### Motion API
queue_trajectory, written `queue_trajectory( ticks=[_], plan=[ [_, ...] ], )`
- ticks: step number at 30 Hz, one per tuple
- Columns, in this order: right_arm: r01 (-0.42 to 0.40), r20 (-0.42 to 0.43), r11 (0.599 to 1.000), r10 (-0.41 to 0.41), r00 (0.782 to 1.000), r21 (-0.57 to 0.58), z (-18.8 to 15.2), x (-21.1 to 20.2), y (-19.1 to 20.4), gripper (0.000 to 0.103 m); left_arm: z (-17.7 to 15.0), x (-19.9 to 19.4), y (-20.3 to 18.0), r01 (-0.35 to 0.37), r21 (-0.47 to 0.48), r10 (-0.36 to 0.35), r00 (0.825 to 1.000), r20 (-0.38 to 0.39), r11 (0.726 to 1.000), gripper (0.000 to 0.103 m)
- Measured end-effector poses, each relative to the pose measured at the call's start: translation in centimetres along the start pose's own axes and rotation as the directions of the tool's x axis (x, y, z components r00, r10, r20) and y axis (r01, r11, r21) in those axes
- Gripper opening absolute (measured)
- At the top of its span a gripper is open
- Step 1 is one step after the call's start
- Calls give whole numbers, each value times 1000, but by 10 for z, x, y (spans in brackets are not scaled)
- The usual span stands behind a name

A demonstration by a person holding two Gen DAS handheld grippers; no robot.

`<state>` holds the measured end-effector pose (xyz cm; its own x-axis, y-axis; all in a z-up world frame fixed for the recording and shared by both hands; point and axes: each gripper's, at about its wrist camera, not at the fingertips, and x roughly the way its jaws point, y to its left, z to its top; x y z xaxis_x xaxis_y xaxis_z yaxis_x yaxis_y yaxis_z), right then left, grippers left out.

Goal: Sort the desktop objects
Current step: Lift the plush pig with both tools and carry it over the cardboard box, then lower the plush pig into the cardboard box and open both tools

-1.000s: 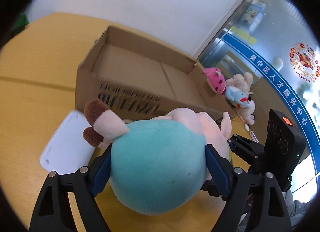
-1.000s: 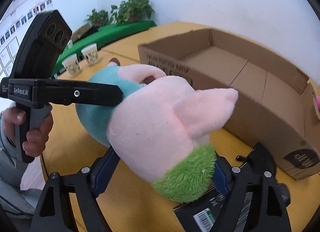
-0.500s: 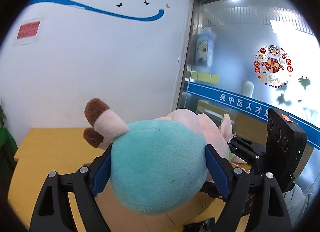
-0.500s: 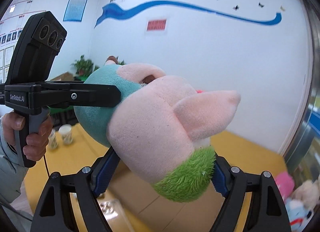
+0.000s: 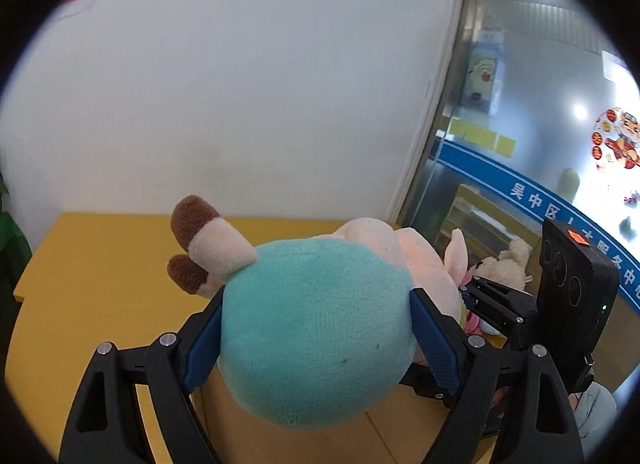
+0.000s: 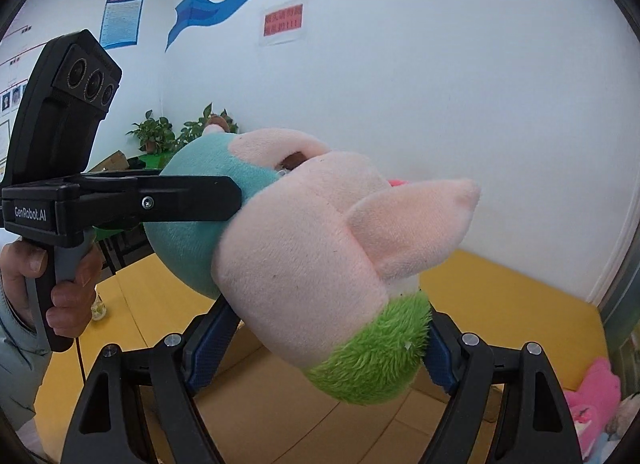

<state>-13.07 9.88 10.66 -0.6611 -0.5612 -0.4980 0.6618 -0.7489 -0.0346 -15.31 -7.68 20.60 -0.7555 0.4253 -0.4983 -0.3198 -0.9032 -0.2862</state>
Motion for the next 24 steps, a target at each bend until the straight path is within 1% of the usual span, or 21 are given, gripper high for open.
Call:
queue_trajectory(
  ticks=[2, 3, 6, 9, 10, 11, 14, 16, 18, 19, 20, 21, 22, 24],
  plan=[
    [-31, -58, 999, 34, 998, 41, -12, 47, -15, 81, -11, 34, 20, -30, -28, 28, 998, -60, 999, 85],
    [-38, -81, 998, 43, 996, 55, -17, 64, -20, 81, -19, 50, 28, -40, -41, 37, 995, -90, 998, 85],
    [-53, -158, 993, 68, 985, 102, -41, 120, -32, 81, -43, 95, 59, -57, -108, 38, 983, -178, 993, 85],
    [-63, -226, 985, 99, 969, 162, -68, 166, -42, 81, -69, 132, 82, -85, -146, 44, 963, -267, 986, 85],
    [-63, -263, 981, 110, 958, 181, -81, 185, -45, 81, -78, 143, 86, -97, -151, 48, 953, -300, 984, 85],
    [-61, -288, 980, 116, 951, 192, -90, 195, -46, 81, -87, 151, 90, -103, -149, 51, 946, -321, 984, 85],
    [-60, -351, 973, 137, 926, 223, -116, 219, -47, 82, -108, 163, 96, -105, -159, 42, 932, -360, 982, 86],
    [-65, -370, 968, 153, 916, 241, -124, 225, -46, 83, -108, 162, 95, -116, -143, 58, 934, -354, 983, 87],
    [-68, -384, 962, 169, 908, 263, -123, 236, -50, 87, -108, 165, 97, -137, -137, 81, 931, -357, 981, 89],
    [-61, -392, 962, 166, 905, 265, -125, 230, -44, 89, -108, 167, 97, -157, -131, 100, 926, -363, 979, 89],
    [-55, -408, 963, 163, 898, 264, -127, 233, -43, 93, -108, 166, 95, -171, -129, 113, 923, -367, 977, 89],
    [-48, -417, 965, 156, 895, 257, -126, 237, -42, 97, -108, 164, 96, -171, -137, 111, 925, -364, 976, 89],
    [-37, -421, 967, 144, 896, 250, -127, 237, -41, 98, -108, 161, 99, -169, -148, 107, 927, -358, 974, 89],
    [-23, -425, 968, 131, 896, 250, -122, 232, -39, 98, -107, 146, 108, -173, -164, 113, 940, -322, 971, 89]
  ],
)
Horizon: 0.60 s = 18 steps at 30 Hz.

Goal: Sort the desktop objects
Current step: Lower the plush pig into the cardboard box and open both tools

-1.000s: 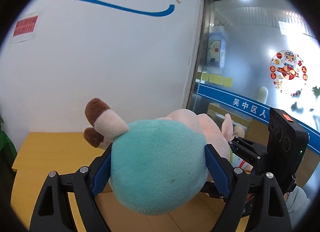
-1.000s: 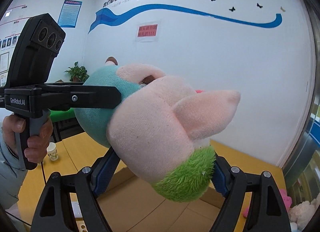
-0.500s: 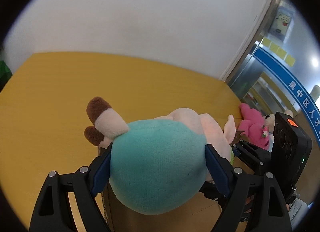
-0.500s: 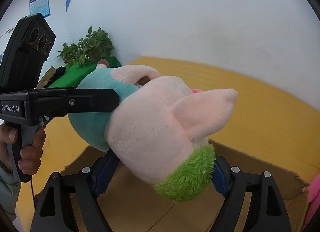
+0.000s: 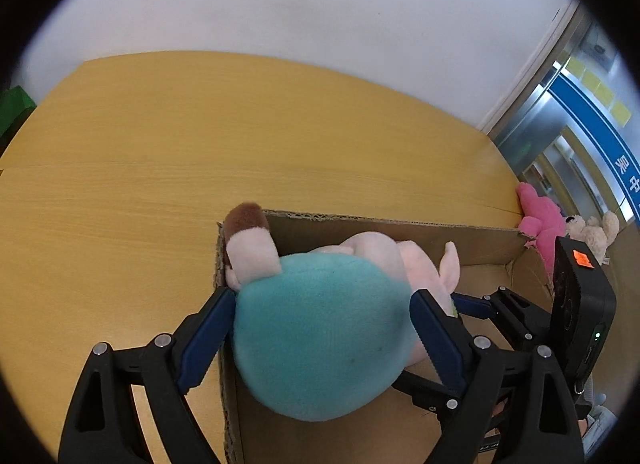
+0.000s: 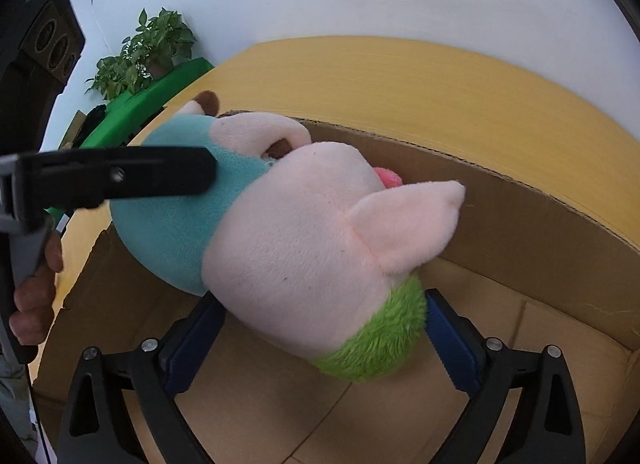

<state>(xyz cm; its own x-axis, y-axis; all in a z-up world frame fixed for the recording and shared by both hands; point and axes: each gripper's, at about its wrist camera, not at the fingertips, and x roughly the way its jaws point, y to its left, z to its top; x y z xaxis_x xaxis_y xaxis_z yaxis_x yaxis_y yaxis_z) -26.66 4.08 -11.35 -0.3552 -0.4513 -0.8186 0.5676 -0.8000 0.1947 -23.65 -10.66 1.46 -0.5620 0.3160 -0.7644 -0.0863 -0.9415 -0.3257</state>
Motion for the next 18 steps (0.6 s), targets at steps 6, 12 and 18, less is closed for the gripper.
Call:
queue_trajectory(
  ticks=[6, 12, 18],
  plan=[
    [6, 90, 1000, -8, 996, 20, -3, -76, 13, 101, -18, -54, 3, -18, 36, 15, 995, 96, 999, 89],
    [58, 232, 998, -51, 971, -27, -54, -197, 30, 103, -67, -112, -24, -115, 141, 76, 964, 255, 983, 91],
    [208, 327, 974, -169, 930, -87, -162, -286, 42, 103, -140, -151, -75, -195, 213, 101, 917, 386, 957, 91]
  ],
)
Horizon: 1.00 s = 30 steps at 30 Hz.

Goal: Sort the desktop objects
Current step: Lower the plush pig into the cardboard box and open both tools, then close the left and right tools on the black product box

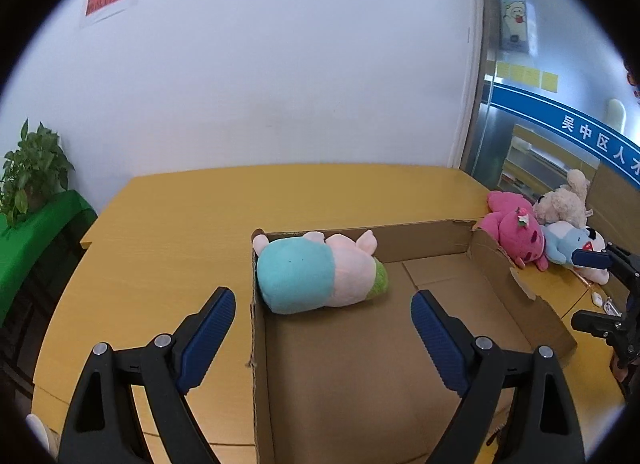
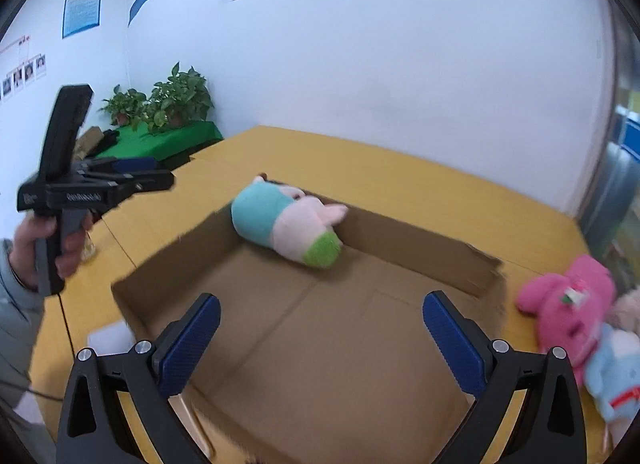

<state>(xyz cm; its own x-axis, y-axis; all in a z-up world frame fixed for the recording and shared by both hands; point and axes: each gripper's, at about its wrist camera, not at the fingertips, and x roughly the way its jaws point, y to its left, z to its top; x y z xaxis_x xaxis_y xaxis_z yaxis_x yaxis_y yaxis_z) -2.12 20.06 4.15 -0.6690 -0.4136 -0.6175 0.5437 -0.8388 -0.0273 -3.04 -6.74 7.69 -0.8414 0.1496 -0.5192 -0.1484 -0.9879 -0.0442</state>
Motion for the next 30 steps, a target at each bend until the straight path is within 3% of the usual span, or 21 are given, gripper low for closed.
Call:
queue_trajectory(
  ticks=[3, 7, 12, 14, 18, 20, 22, 26, 30],
  plan=[
    [67, -16, 998, -67, 998, 16, -35, -30, -5, 103, -20, -26, -24, -23, 15, 23, 999, 39, 1000, 91],
    [74, -66, 994, -69, 995, 82, -84, -43, -11, 103, -50, -48, -40, 4, 3, -4, 999, 37, 1000, 91],
    [28, -49, 985, -20, 999, 171, -141, -77, -6, 103, -87, -59, -56, 11, -23, -12, 999, -44, 1000, 91],
    [16, -83, 982, 0, 997, 190, -167, -80, -2, 103, -101, -61, -64, 25, -23, -27, 996, -88, 999, 91],
    [-66, -157, 964, 110, 981, 258, -205, -68, 8, 103, -128, -53, -84, 108, -71, -118, 980, -163, 992, 91],
    [-104, -172, 967, 146, 974, 232, -218, -65, 25, 103, -142, -44, -95, 150, -114, -170, 965, -198, 982, 91],
    [-147, -183, 972, 181, 966, 183, -225, -63, 45, 103, -156, -28, -111, 193, -139, -223, 940, -257, 971, 91],
    [-186, -203, 975, 207, 957, 117, -239, -65, 72, 103, -177, 0, -146, 299, -166, -339, 874, -347, 940, 91],
    [-148, -192, 980, 171, 966, 131, -249, -62, 65, 103, -191, 12, -169, 399, -216, -453, 810, -372, 891, 91]
  ],
)
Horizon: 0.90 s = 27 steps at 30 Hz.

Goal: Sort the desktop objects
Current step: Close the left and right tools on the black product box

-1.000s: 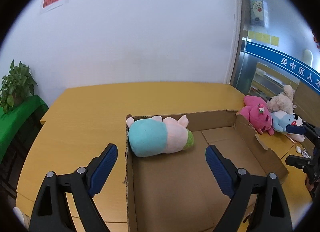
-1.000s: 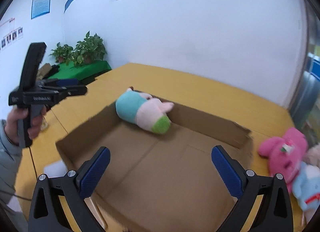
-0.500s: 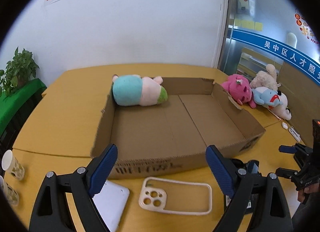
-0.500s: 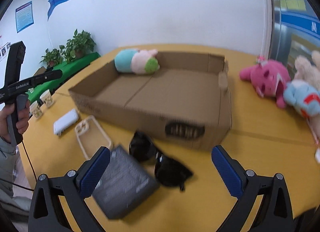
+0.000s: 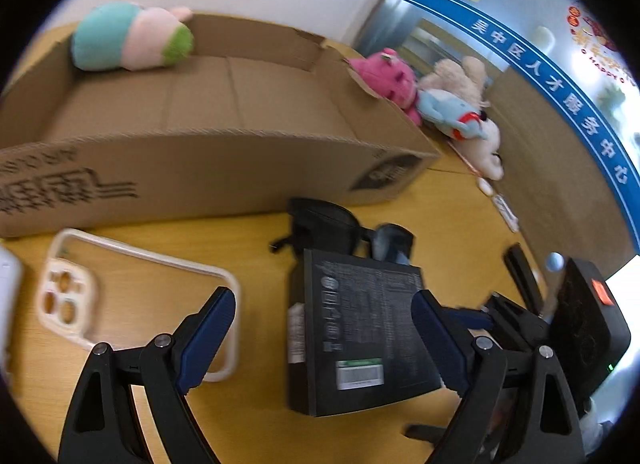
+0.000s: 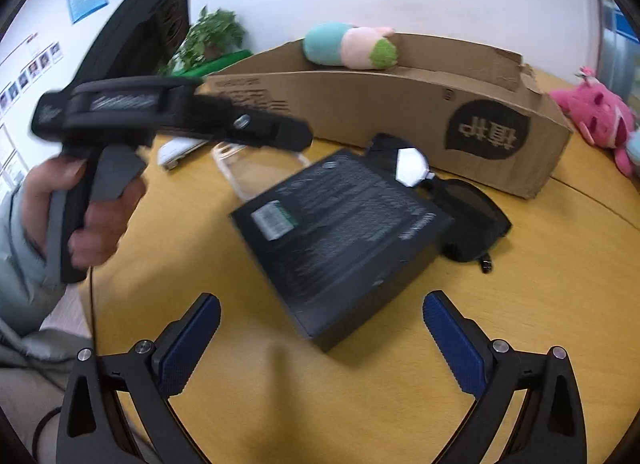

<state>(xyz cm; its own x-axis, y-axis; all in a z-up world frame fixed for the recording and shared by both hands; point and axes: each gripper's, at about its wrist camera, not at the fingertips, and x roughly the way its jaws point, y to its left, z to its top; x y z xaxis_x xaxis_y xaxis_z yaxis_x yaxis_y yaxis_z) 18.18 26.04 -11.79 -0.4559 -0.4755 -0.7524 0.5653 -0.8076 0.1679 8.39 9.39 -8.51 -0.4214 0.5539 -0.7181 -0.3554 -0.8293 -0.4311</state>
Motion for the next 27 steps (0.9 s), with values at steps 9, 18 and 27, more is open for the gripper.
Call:
queue_trajectory(
  ticks=[9, 18, 27],
  plan=[
    [-63, -67, 998, 62, 996, -16, -10, 17, 1, 102, -39, 25, -14, 93, -29, -96, 990, -107, 995, 79],
    [-52, -92, 989, 39, 995, -139, -36, -14, 7, 102, -58, 6, -10, 59, -68, -67, 991, -115, 996, 78],
    [-2, -47, 979, -8, 999, -206, -21, -9, 23, 73, -56, 14, 2, 115, -105, -127, 986, -113, 988, 75]
  ],
)
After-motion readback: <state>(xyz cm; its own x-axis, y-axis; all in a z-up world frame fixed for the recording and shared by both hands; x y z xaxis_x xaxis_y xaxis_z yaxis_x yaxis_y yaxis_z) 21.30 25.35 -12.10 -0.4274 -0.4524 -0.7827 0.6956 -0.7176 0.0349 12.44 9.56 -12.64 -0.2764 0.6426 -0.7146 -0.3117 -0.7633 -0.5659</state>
